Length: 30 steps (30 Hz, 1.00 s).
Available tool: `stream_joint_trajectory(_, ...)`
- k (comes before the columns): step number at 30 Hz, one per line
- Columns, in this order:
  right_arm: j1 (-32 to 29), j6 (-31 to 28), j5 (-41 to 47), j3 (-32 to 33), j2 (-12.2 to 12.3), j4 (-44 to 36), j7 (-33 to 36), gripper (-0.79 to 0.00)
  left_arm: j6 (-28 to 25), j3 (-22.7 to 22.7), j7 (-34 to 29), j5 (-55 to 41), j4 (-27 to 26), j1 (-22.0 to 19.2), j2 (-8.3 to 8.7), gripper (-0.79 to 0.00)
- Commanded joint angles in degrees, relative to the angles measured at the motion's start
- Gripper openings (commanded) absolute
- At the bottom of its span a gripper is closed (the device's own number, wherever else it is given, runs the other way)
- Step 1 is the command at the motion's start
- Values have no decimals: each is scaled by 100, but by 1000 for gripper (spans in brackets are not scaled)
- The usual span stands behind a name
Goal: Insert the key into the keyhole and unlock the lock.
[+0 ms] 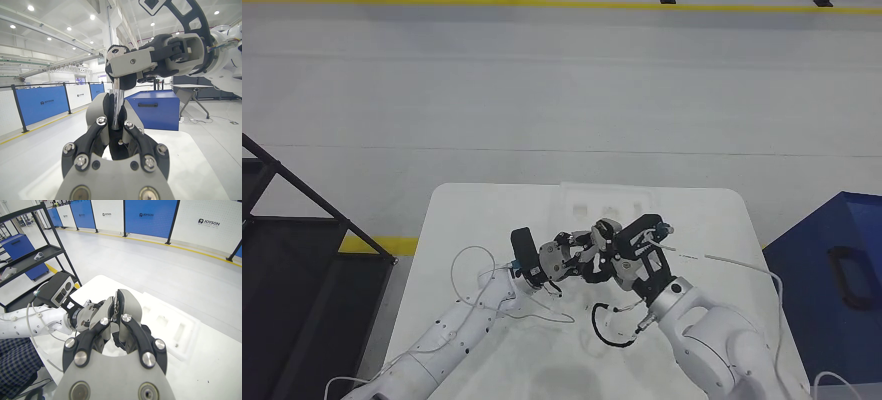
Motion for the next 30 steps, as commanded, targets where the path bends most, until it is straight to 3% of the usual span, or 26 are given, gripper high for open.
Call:
stream_joint_trajectory(1,14,-2,-10,-1,-6,16,31,-785,-12,-13,-7,12,-5,6,-5,-785)
stream_joint_trajectory(3,27,-11,-12,-1,-12,23,73,-785,-20,-28,-13,21,-10,13,-11,-785)
stream_joint_trajectory(4,33,-20,-9,0,-14,23,101,-714,-24,-35,-16,25,-12,16,-14,-785)
stream_joint_trajectory(6,47,-31,10,22,-18,11,138,0,-22,-50,-17,53,-18,21,-18,-785)
stream_joint_trajectory(15,71,-230,19,265,-10,-139,205,0,-121,-121,-43,97,-30,41,-34,-785)
stream_joint_trajectory(24,431,-1907,938,669,95,17,1323,0,-771,-313,-293,307,34,-115,30,-785)
stream_joint_trajectory(30,659,-2492,1718,1013,182,98,2266,0,-1587,-597,-602,604,67,-322,163,-785)
